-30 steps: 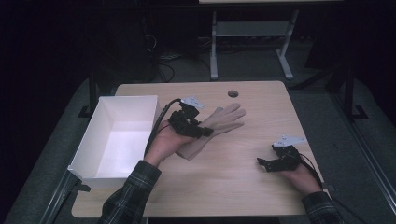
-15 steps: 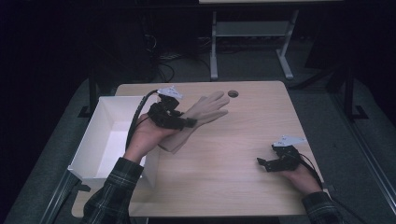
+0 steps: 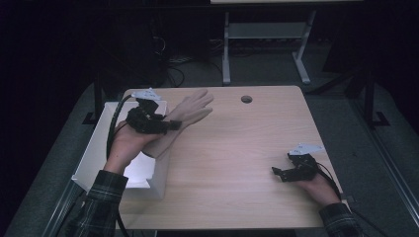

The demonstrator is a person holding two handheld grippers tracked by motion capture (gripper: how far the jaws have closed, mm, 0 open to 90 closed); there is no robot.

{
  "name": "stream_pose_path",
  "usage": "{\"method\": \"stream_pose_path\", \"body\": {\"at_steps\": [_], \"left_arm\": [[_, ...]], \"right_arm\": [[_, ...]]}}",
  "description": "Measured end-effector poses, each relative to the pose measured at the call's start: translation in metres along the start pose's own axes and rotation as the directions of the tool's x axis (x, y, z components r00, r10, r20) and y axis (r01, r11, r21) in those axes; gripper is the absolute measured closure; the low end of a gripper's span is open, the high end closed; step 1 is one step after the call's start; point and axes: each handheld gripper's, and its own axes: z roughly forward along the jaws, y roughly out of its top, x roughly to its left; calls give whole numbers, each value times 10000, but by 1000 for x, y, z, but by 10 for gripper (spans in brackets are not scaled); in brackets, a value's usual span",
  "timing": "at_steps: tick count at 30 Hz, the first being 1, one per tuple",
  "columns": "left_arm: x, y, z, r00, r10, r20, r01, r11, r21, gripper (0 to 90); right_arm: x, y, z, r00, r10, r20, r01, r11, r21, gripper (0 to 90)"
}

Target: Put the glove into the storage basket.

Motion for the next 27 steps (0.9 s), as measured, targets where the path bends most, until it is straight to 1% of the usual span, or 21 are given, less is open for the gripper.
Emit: {"method": "stream_pose_path", "body": {"at_steps": [1, 3, 4, 5, 7, 8, 9, 10, 12, 19, 21, 23, 27], "left_arm": [[3, -3, -3, 9999, -139, -84, 139, 9999, -88, 679], [8, -7, -9, 9996, -205, -203, 202, 9997, -103, 679], [10, -10, -12, 9990, -334, -296, 328, 9993, -180, 679], [13, -13, -15, 9988, -341, -345, 335, 9993, -177, 679], [18, -19, -23, 9973, -520, -525, 506, 9983, -281, 679], [21, -22, -26, 9965, -524, -650, 508, 9984, -256, 679], [24, -25, -29, 9950, -660, -754, 637, 9974, -328, 679], [26, -28, -31, 9943, -682, -820, 658, 9973, -320, 679], [33, -36, -39, 9909, -859, -1039, 829, 9960, -336, 679], [47, -57, -50, 9811, -1262, -1467, 1218, 9918, -385, 679], [52, -63, -52, 9780, -1378, -1564, 1329, 9903, -414, 679], [55, -69, -53, 9731, -1528, -1724, 1476, 9881, -430, 679], [60, -80, -51, 9659, -1740, -1916, 1684, 9847, -453, 678]], "right_arm": [[0, 0, 0, 10000, -2, 1, 2, 10000, 0, 127], [0, 0, 0, 10000, 4, 4, -4, 10000, 2, 128], [0, 0, 0, 10000, -1, 0, 1, 10000, -2, 128], [0, 0, 0, 10000, -2, -2, 2, 10000, -4, 129], [0, 0, 0, 10000, -9, -3, 9, 10000, -3, 129], [0, 0, 0, 10000, -4, -5, 4, 10000, -5, 128], [0, 0, 0, 10000, 7, -6, -7, 10000, -9, 129], [1, 0, 0, 10000, 35, -14, -36, 10000, -19, 129], [1, 0, 0, 10000, 35, -14, -35, 10000, -21, 129], [1, 0, 0, 10000, 38, -13, -38, 10000, -20, 129], [1, 0, 0, 10000, 38, -14, -38, 10000, -20, 129], [1, 0, 0, 10000, 36, -14, -36, 10000, -20, 129], [0, 0, 0, 10000, 21, -18, -21, 10000, -8, 129]]}}
